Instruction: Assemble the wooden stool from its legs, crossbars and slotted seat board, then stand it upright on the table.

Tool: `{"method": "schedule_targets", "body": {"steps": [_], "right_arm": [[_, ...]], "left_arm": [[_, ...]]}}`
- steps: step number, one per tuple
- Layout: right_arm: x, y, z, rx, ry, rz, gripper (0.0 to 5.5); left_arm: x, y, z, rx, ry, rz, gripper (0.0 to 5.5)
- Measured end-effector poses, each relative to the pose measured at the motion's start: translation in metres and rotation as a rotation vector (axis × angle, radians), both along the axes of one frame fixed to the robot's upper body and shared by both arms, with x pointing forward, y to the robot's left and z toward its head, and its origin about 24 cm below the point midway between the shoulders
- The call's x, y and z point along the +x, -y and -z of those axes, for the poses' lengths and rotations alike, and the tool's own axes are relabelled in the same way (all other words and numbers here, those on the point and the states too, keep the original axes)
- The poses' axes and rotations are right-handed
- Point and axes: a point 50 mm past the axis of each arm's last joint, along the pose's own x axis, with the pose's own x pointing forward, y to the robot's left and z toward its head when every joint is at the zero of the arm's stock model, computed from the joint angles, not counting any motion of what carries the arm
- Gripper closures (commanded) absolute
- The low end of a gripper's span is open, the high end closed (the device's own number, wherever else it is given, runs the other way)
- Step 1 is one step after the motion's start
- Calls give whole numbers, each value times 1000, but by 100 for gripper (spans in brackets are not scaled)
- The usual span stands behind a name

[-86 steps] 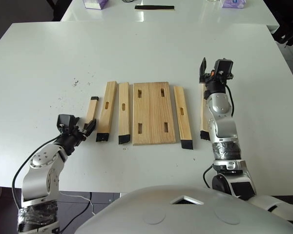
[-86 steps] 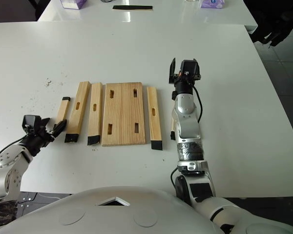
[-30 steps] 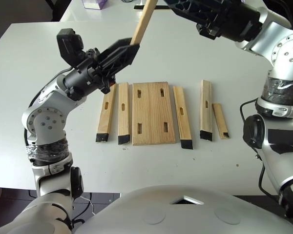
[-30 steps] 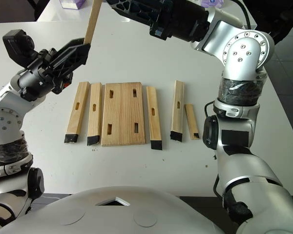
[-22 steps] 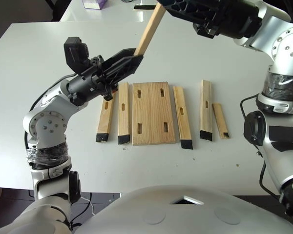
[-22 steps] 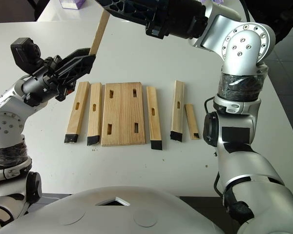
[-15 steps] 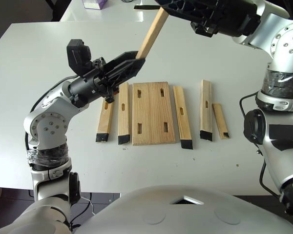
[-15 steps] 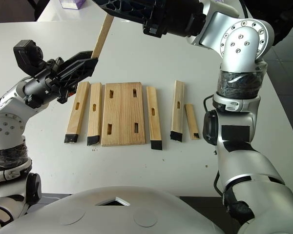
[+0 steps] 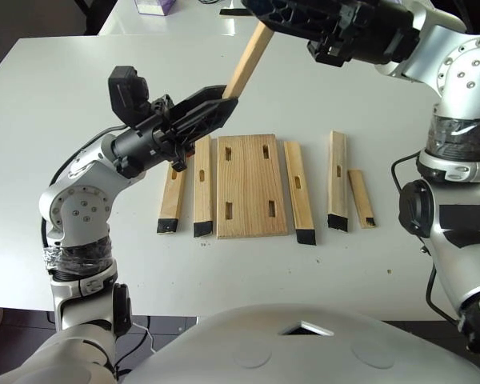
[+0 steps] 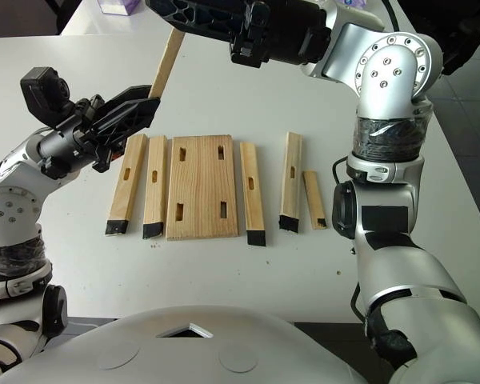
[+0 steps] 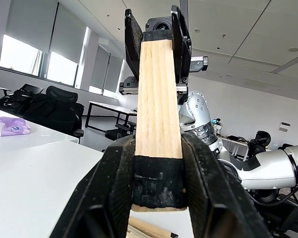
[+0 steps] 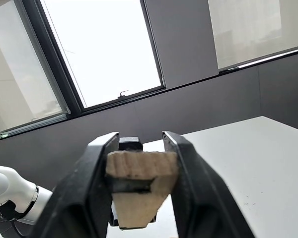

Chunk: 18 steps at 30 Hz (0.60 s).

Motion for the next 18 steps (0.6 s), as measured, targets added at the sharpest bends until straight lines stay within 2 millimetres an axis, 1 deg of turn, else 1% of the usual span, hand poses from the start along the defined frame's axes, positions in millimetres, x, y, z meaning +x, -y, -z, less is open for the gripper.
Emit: {"method": "schedule_targets", "body": {"steps": [2, 3, 6, 7, 10, 12, 14, 16, 18], "right_arm": [[0, 3, 2, 6, -7, 17, 411], [0, 4, 3, 9, -11, 26, 411], [-2, 7, 5, 6, -3, 45, 419], [-3, 7, 6, 3, 0, 55, 419], [-5, 7, 7, -1, 10, 69, 419], [-6, 7, 8, 9, 29, 90, 419], [-4, 8, 7, 14, 78, 126, 419], [3, 14, 10, -28, 162, 226, 419], [11, 28, 19, -116, 243, 323, 419]], "left_arm": [[3, 0, 0, 14, 12, -18, 418], [5, 1, 0, 21, 17, -22, 382], [9, 2, 4, 52, 23, -47, 338], [10, 2, 9, 66, 9, -55, 321], [11, 4, 16, 105, 1, -69, 314], [12, 6, 28, 196, -3, -100, 314], [11, 3, 49, 289, -57, -139, 314], [9, -3, 69, 366, -94, -191, 314], [9, -10, 80, 404, -123, -274, 314]]}}
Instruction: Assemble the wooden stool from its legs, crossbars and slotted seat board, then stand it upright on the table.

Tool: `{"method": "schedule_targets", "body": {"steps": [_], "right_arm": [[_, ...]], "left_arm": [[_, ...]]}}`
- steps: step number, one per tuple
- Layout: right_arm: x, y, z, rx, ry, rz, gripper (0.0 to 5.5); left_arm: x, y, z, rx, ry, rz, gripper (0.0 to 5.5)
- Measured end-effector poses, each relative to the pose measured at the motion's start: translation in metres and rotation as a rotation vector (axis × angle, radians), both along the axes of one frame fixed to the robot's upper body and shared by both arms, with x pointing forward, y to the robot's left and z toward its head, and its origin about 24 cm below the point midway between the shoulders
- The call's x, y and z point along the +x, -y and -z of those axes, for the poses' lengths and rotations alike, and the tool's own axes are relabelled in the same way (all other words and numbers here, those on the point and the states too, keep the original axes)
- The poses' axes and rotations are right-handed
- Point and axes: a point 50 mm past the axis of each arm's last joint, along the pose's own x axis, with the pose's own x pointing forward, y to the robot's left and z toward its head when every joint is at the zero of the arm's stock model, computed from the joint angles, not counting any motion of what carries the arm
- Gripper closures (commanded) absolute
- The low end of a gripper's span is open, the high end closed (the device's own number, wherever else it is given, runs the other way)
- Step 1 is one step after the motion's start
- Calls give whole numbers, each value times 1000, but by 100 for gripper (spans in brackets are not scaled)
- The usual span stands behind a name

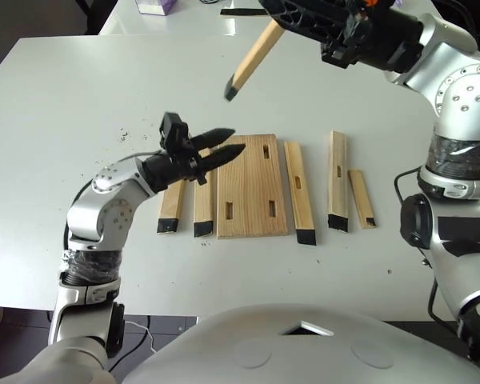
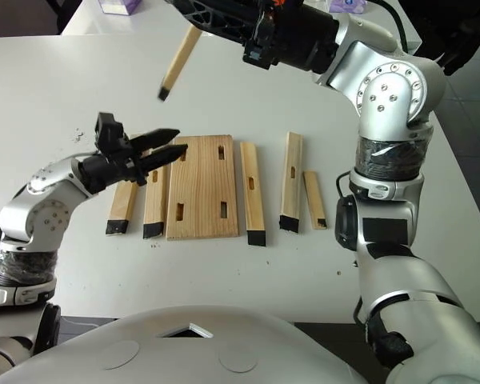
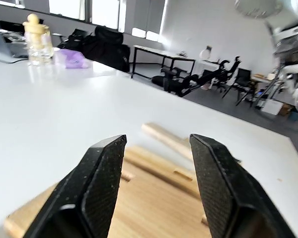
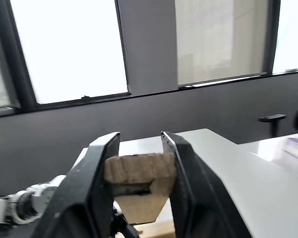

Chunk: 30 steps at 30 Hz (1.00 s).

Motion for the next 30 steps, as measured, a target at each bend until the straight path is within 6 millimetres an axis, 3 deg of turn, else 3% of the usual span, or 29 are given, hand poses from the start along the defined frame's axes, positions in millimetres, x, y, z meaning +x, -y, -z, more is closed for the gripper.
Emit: {"method": "schedule_targets", "body": {"steps": [2, 5, 8, 11, 15, 22, 30], "right_arm": [[4, 14, 12, -80, 32, 71, 419], [4, 46, 47, -292, 94, 153, 419], [-5, 72, 76, -468, 80, 139, 419], [-13, 87, 85, -535, 45, 101, 419], [-17, 92, 87, -533, 19, 75, 419], [-26, 107, 102, -534, -43, 81, 419], [-27, 112, 103, -542, -45, 79, 419]], "left_arm": [[1, -8, 4, -1, -3, -99, 314], [7, -18, 5, -117, 6, -410, 314], [9, -11, 2, -281, -3, -664, 314], [13, 0, -4, -428, -20, -808, 314], [20, 6, -15, -480, -5, -839, 314], [21, -16, -12, -422, 7, -897, 314], [18, -9, -2, -417, -16, -898, 314]]}}
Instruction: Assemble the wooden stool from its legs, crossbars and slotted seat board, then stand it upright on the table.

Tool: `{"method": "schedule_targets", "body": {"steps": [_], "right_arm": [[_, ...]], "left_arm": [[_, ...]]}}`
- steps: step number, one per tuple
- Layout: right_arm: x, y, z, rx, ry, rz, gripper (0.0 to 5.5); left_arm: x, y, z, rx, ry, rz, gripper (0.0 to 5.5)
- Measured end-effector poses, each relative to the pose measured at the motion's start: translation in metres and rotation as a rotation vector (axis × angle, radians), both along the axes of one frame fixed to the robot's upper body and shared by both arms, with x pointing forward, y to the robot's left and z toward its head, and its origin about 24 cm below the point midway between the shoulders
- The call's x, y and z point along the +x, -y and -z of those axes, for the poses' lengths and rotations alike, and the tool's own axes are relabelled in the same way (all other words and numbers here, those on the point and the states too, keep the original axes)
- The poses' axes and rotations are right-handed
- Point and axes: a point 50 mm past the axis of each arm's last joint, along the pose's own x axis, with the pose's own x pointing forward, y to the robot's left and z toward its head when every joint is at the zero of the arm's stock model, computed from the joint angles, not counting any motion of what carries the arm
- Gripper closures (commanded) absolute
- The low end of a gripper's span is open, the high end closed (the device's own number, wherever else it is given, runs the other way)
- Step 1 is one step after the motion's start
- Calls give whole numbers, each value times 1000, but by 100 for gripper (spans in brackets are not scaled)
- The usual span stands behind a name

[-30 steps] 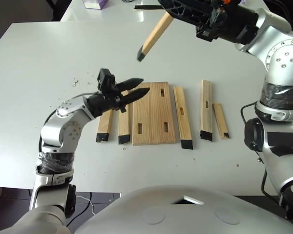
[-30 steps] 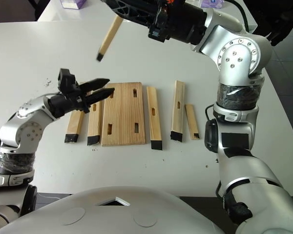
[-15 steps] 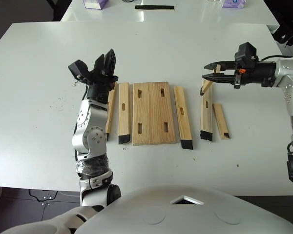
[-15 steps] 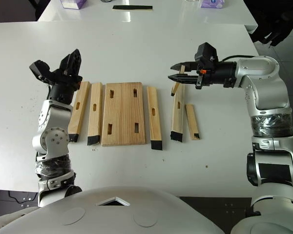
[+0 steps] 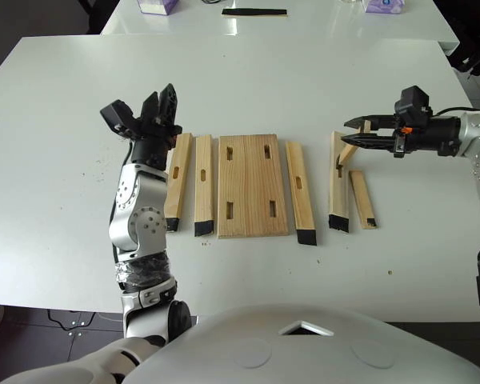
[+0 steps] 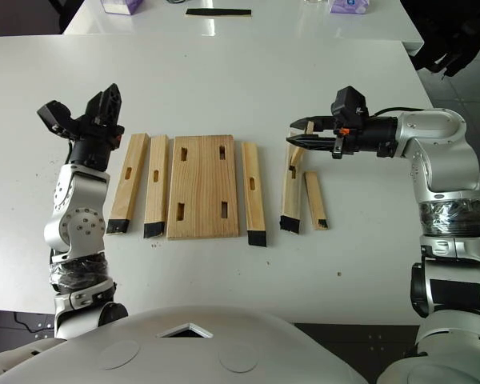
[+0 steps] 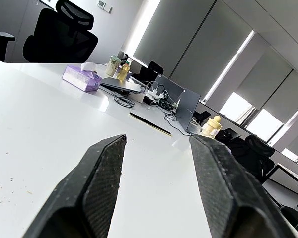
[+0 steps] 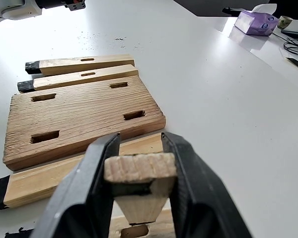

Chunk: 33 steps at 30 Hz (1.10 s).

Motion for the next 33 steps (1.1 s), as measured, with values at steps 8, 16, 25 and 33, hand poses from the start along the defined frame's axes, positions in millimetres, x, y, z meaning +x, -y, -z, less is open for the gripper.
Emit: {"method": "schedule_targets", "body": {"steps": [8, 16, 25, 33], "right_arm": [[-1, 6, 8, -12, -12, 4, 419], [-2, 7, 11, -8, -9, -4, 419], [-10, 5, 20, 7, -36, -4, 419], [-12, 10, 23, 25, -33, 57, 419]], "left_arm": [[-2, -4, 6, 3, -17, -18, 314], [-1, -3, 7, 22, -16, -12, 314], [-1, -1, 9, 34, -21, 3, 314], [0, 1, 9, 41, -21, 13, 314]]}}
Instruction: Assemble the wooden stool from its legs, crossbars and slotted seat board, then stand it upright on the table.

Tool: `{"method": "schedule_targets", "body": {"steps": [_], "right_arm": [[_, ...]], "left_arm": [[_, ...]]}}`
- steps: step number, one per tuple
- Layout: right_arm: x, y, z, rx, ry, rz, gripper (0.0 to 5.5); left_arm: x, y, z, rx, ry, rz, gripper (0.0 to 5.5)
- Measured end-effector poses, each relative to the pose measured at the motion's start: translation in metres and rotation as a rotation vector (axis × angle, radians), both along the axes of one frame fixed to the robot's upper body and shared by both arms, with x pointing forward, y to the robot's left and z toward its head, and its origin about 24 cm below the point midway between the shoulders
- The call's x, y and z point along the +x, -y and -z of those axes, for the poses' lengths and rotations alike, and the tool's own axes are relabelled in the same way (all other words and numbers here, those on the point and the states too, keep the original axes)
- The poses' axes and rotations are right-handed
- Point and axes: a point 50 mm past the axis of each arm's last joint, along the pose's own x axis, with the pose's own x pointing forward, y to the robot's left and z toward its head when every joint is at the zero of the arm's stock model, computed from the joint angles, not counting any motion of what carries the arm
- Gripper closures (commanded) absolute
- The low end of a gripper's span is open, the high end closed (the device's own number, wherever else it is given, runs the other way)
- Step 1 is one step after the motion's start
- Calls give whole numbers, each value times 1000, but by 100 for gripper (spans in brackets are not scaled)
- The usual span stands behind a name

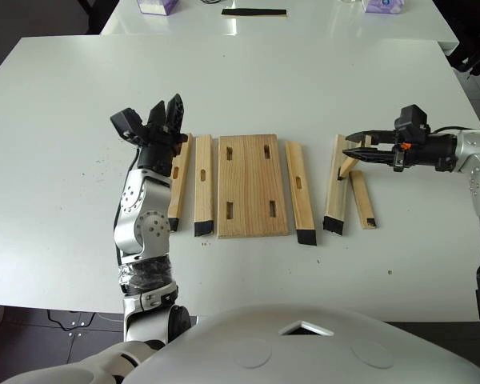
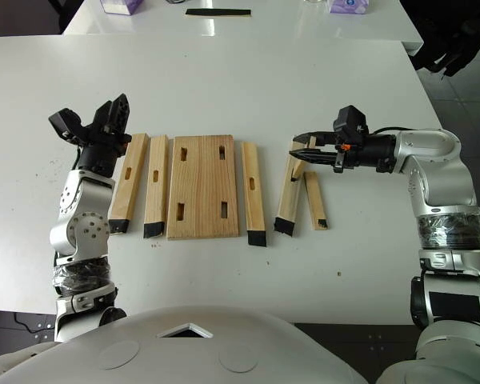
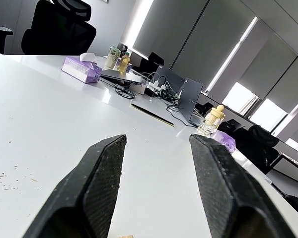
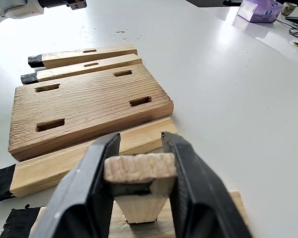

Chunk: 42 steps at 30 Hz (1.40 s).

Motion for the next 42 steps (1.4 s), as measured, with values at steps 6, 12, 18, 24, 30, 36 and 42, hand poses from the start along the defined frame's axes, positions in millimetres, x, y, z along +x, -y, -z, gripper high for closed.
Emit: {"method": "schedule_targets", "body": {"steps": [6, 12, 18, 24, 30, 36, 42], "right_arm": [[0, -1, 6, 14, -5, 18, 419], [1, -10, 13, 20, 27, 15, 419], [2, -15, 18, 36, 43, 32, 419], [2, -16, 19, 38, 48, 34, 419], [1, -12, 32, 25, -5, 77, 356], [-9, -9, 46, 110, -114, 144, 265], [-16, -9, 31, 54, -90, 115, 232]], "left_arm": [[-1, 1, 1, 2, -2, 5, 314], [0, 7, 1, 8, 8, 44, 314], [0, 10, 1, 10, 12, 59, 314], [0, 10, 1, 11, 13, 64, 314], [0, 11, 1, 11, 11, 70, 314], [0, 4, 2, 17, 11, 49, 314], [0, -2, 2, 23, 22, 28, 314]]}}
